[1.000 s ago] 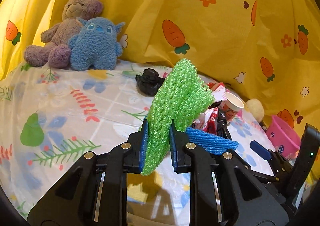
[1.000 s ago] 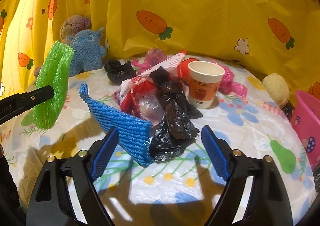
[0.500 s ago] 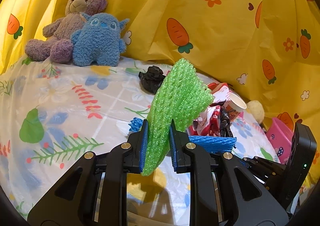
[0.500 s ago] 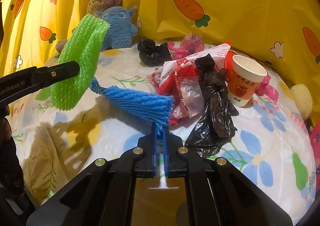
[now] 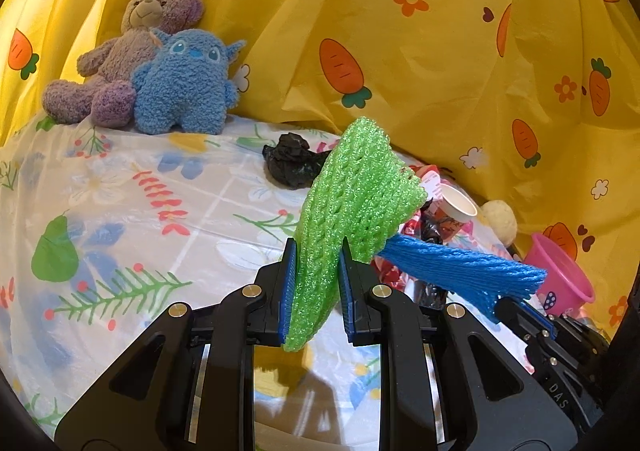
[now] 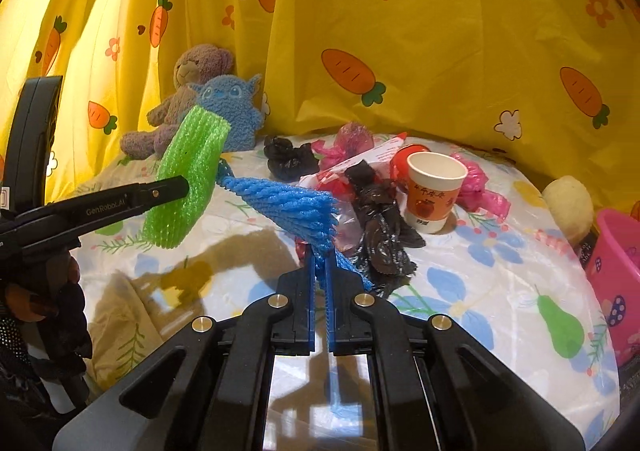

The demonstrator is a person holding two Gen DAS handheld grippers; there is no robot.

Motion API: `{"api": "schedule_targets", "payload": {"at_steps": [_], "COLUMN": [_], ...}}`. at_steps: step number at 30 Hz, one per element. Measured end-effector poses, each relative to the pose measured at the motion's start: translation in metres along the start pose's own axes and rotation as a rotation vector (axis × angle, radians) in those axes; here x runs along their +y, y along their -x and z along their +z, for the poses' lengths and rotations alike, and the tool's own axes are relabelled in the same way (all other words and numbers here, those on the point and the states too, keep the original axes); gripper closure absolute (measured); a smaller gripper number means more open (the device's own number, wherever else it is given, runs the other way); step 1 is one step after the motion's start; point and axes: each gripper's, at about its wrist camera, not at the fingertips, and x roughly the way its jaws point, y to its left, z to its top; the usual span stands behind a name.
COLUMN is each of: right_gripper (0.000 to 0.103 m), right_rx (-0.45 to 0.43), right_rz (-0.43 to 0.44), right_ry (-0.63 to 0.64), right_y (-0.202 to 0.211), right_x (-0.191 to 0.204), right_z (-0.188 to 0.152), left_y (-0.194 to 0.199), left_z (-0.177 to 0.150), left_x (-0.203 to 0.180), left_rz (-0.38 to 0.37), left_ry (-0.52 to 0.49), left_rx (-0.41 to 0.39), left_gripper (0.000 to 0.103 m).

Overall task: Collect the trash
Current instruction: 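Carry both nets over the pink bucket and open both tools to drop them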

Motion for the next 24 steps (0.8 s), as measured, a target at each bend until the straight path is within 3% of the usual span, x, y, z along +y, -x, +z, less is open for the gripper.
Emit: {"api": "schedule_targets", "payload": {"at_steps": [15,24], "right_gripper": [0.098,0.098], "right_rx": [-0.136,-0.182], "right_rz": [-0.171,-0.271], "right_ry": [-0.124,-0.180], "right_y": [0.066,0.091], "right_x": [-0.062,-0.097], "right_z": [-0.003,-0.007], "left_y": [-0.006,-0.014], "left_z": [-0.009,-0.011], "left_x": [-0.064,-0.114], "left_rz": [-0.100,-0.214], "left_ry": [-0.104,-0.165], "left_rx": [0.013,0.037], "left_gripper": [0.084,0.084]}}
